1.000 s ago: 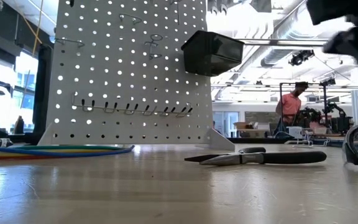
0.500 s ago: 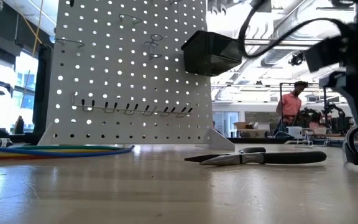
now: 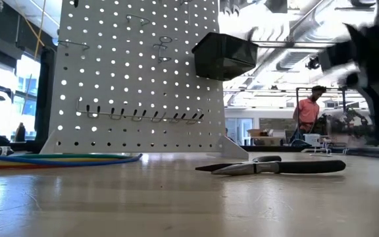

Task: Hang tools onto peg board
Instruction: Hang the safety glasses on the peg board

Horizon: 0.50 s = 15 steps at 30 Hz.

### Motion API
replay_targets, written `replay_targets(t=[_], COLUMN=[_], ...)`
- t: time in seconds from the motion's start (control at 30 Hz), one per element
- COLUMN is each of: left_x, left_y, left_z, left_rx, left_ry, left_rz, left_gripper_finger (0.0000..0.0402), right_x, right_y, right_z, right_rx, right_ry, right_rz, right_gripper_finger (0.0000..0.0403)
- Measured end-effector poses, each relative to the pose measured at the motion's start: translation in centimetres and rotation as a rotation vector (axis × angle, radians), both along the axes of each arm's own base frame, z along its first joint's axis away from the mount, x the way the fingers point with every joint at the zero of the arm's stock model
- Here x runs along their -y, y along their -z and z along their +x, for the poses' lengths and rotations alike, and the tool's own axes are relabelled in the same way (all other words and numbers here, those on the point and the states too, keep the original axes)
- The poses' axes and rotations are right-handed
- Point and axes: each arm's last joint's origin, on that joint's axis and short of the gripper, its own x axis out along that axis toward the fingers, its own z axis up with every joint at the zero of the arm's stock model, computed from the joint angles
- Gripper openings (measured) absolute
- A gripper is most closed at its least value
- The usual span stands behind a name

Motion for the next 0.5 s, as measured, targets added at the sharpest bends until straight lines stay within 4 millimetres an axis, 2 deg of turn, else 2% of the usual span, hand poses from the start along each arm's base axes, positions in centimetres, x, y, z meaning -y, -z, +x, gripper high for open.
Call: replay_targets(t=[0.23,0.5], left_x=[-0.3,0.5], left_y=[-0.3,0.9], left_z=[-0.9,-0.3], left_rx=[0.002,-0.043], left_ry=[-0.029,-0.05], left_rz=[0.102,0.164], left_gripper_finger=[0.0248,0.0248], right_x=[-1.9,-2.7], right_y=[-7.2,-15.0], right_z=[3.1,6.8], right_rx=[0.247,0.75], right_ry=[-0.005,0.196], right_rz=[-0.051,-0.042], right_gripper_finger=[0.0025,0.0025])
